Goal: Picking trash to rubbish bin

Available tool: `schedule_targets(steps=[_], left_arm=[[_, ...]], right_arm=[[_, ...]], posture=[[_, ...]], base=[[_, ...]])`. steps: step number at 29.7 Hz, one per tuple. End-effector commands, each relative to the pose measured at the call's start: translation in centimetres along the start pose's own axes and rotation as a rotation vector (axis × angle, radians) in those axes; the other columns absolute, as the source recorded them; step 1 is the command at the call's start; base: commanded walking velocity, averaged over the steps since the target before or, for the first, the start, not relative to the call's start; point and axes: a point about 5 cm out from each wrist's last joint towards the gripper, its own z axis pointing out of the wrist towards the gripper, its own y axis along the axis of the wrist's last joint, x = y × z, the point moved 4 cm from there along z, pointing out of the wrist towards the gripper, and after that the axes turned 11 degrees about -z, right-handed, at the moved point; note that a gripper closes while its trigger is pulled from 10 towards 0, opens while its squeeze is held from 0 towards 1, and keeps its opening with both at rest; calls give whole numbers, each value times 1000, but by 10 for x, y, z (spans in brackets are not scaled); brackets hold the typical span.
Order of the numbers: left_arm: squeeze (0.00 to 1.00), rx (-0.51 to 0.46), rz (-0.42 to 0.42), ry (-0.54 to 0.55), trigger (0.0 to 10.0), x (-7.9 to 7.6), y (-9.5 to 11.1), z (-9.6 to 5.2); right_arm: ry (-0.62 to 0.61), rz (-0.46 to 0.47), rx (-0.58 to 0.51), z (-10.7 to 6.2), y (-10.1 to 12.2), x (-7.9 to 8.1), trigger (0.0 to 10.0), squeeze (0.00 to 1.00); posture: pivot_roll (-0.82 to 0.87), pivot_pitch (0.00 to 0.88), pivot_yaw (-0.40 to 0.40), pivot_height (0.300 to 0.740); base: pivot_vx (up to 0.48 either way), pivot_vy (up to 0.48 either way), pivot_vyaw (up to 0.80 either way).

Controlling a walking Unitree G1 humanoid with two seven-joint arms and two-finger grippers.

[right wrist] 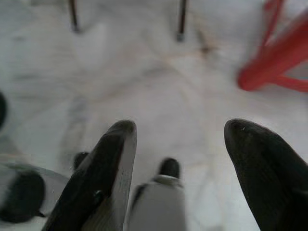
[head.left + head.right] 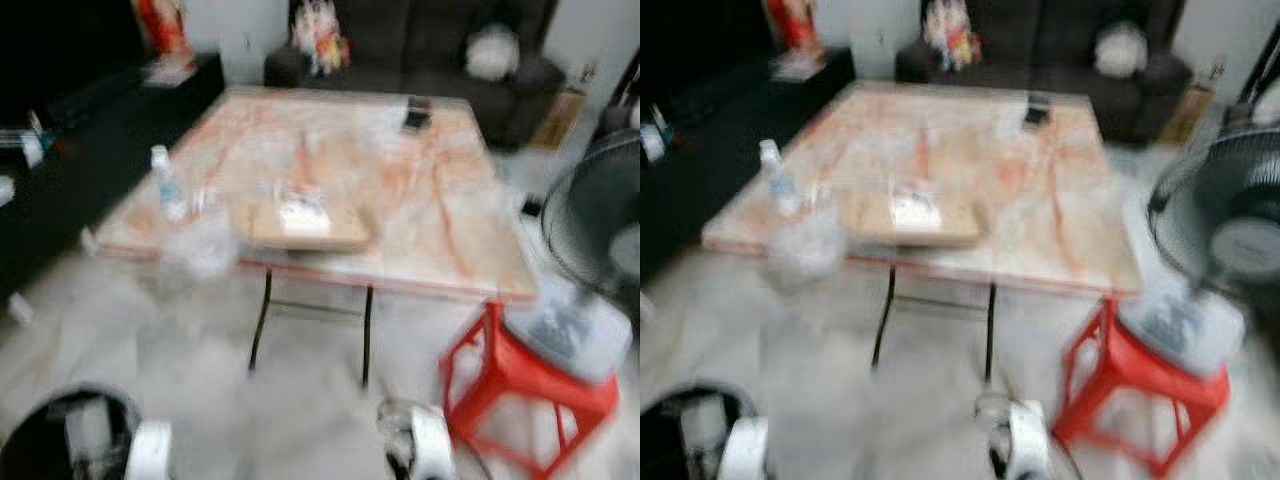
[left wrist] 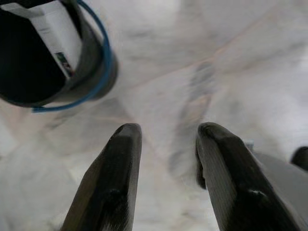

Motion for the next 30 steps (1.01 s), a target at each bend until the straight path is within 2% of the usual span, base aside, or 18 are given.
schedule_targets(steps=[1,20,30], left_arm=[[0,10,0,36,10000,15,-1,0],[0,16,-4,37,10000,15,-3,0],[0,13,-7,28,10000,13,-3,-1]], right_arm=[[29,-1,-31,3,14,13,10000,0],[27,5,-30,3,13,13,10000,0],[25,5,-33,3,14,12,10000,0]], posture=[[53,0,-35,740],[51,18,-38,740],[51,22,-40,740]], base=[[322,0,0],[303,0,0],[0,0,0]])
